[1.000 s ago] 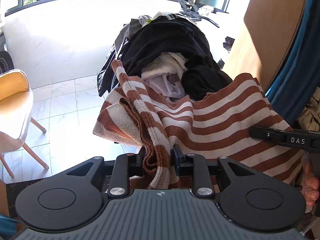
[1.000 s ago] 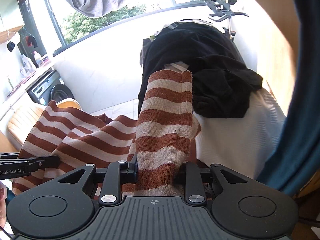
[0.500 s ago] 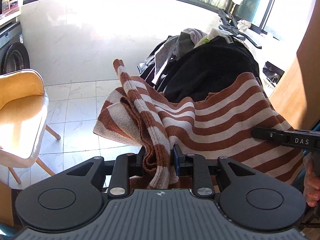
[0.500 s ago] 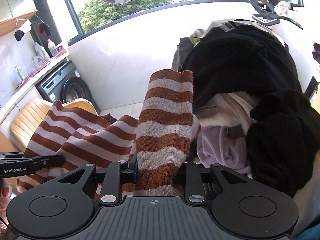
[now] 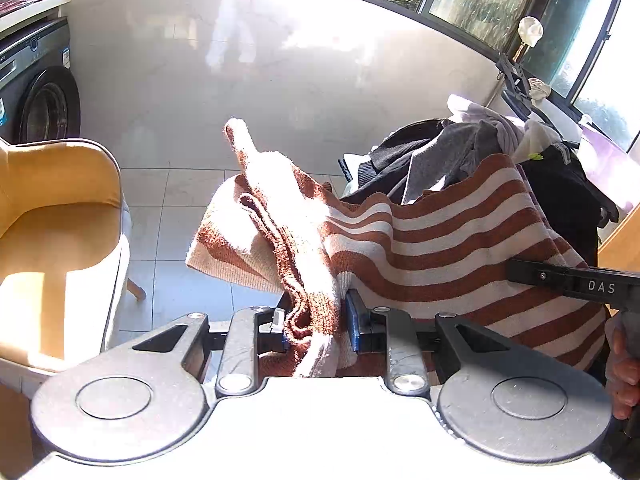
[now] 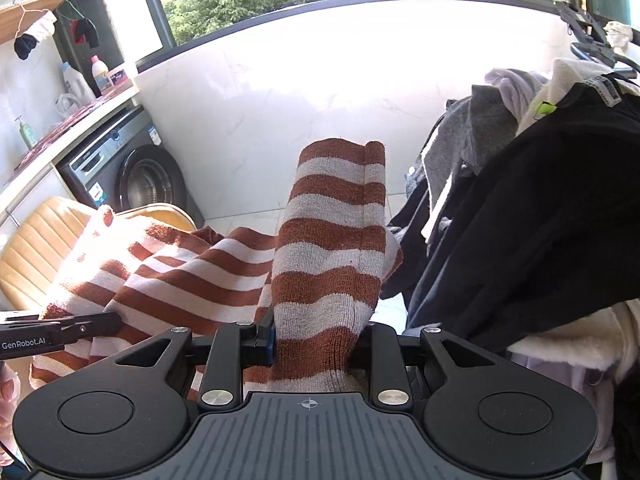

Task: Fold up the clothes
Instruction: 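Lift the folded sweater with both grippers and carry it to the tan armchair, then lower the sweater onto the armchair seat with both grippers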

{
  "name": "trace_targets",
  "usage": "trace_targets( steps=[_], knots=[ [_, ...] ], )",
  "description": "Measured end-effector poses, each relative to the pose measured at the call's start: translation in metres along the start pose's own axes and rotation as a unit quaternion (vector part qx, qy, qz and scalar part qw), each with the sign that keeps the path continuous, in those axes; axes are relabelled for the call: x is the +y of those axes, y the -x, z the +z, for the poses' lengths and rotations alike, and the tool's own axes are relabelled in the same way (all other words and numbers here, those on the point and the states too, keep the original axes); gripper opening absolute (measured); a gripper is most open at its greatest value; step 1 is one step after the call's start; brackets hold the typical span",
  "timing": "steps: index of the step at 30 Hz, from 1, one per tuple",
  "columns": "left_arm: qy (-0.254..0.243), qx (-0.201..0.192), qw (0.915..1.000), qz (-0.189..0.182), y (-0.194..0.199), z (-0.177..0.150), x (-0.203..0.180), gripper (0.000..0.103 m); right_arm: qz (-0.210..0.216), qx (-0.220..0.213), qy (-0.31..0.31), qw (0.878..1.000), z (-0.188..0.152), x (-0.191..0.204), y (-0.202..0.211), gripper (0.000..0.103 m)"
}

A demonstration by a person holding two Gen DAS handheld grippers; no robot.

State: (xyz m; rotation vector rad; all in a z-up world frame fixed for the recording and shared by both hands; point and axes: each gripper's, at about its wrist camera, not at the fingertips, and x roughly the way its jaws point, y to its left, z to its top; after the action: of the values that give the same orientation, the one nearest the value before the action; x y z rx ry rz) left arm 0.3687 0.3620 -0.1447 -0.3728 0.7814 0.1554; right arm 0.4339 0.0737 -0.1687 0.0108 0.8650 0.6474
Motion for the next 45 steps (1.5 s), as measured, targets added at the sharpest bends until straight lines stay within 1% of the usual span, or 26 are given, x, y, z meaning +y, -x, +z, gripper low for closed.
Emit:
trace_targets(
  steps=[2, 4, 7, 10, 13, 15, 17, 21, 23, 26, 27, 29, 31, 32, 34, 36, 38, 40, 42, 44, 45],
  knots=[
    [-0.008, 0.002, 1.0, 0.0, -0.002, 0.016, 0.027, 0.026, 0.0, 0.007, 0.012, 1.0, 0.017, 0.028, -0.024, 0.023],
    [-0.008, 0.004, 1.0, 0.003, -0.006, 0.033, 0.056, 0.026, -0.005, 0.005, 0.015, 1.0, 0.034, 0.055, -0.049, 0.023],
    [0.009, 0.006, 0.9998, 0.016, -0.013, 0.052, 0.099, 0.026, 0.005, 0.009, 0.014, 1.0, 0.056, 0.093, -0.085, 0.023],
    [0.025, 0.004, 0.999, 0.036, -0.018, 0.064, 0.138, 0.026, 0.018, 0.015, 0.045, 0.999, 0.077, 0.137, -0.123, 0.023],
    [0.058, 0.0, 0.9964, 0.061, -0.017, 0.069, 0.177, 0.026, 0.037, 0.027, 0.064, 0.997, 0.098, 0.174, -0.163, 0.023],
    [0.08, -0.004, 0.9936, 0.08, -0.017, 0.071, 0.199, 0.026, 0.052, 0.036, 0.082, 0.995, 0.112, 0.196, -0.188, 0.023],
    [0.103, -0.008, 0.9897, 0.099, -0.016, 0.071, 0.222, 0.026, 0.072, 0.046, 0.113, 0.99, 0.127, 0.225, -0.216, 0.023],
    [0.167, -0.014, 0.9765, 0.136, -0.016, 0.072, 0.266, 0.026, 0.107, 0.062, 0.176, 0.977, 0.155, 0.281, -0.268, 0.023],
    [0.192, -0.019, 0.9677, 0.162, -0.018, 0.079, 0.287, 0.026, 0.131, 0.073, 0.195, 0.969, 0.169, 0.305, -0.291, 0.023],
    [0.227, -0.031, 0.9524, 0.201, -0.021, 0.091, 0.31, 0.026, 0.174, 0.093, 0.231, 0.953, 0.194, 0.341, -0.33, 0.023],
    [0.242, -0.036, 0.9452, 0.216, -0.021, 0.096, 0.317, 0.026, 0.189, 0.1, 0.244, 0.946, 0.202, 0.352, -0.343, 0.023],
    [0.278, -0.046, 0.9274, 0.246, -0.021, 0.105, 0.33, 0.026, 0.219, 0.114, 0.271, 0.931, 0.22, 0.374, -0.371, 0.023],
    [0.306, -0.054, 0.9119, 0.268, -0.023, 0.112, 0.34, 0.026, 0.24, 0.124, 0.299, 0.915, 0.237, 0.394, -0.397, 0.023],
    [0.315, -0.056, 0.9053, 0.279, -0.024, 0.115, 0.342, 0.026, 0.253, 0.127, 0.317, 0.905, 0.247, 0.407, -0.409, 0.023],
    [0.338, -0.062, 0.889, 0.303, -0.028, 0.12, 0.347, 0.026, 0.275, 0.131, 0.346, 0.887, 0.26, 0.428, -0.426, 0.023],
    [0.361, -0.067, 0.8729, 0.322, -0.031, 0.123, 0.353, 0.026, 0.3, 0.136, 0.377, 0.866, 0.271, 0.448, -0.441, 0.023],
    [0.38, -0.068, 0.8583, 0.338, -0.033, 0.123, 0.356, 0.026, 0.319, 0.14, 0.407, 0.845, 0.278, 0.468, -0.457, 0.023],
    [0.398, -0.069, 0.8445, 0.352, -0.034, 0.121, 0.359, 0.026, 0.334, 0.145, 0.43, 0.826, 0.279, 0.482, -0.466, 0.023],
    [0.415, -0.07, 0.8319, 0.362, -0.034, 0.117, 0.36, 0.026, 0.345, 0.151, 0.446, 0.812, 0.276, 0.494, -0.473, 0.023],
    [0.429, -0.068, 0.8213, 0.37, -0.037, 0.112, 0.36, 0.026, 0.353, 0.155, 0.458, 0.801, 0.271, 0.501, -0.48, 0.023],
    [0.435, -0.067, 0.8168, 0.374, -0.039, 0.109, 0.361, 0.026, 0.355, 0.157, 0.461, 0.798, 0.268, 0.504, -0.484, 0.023]
  ],
)
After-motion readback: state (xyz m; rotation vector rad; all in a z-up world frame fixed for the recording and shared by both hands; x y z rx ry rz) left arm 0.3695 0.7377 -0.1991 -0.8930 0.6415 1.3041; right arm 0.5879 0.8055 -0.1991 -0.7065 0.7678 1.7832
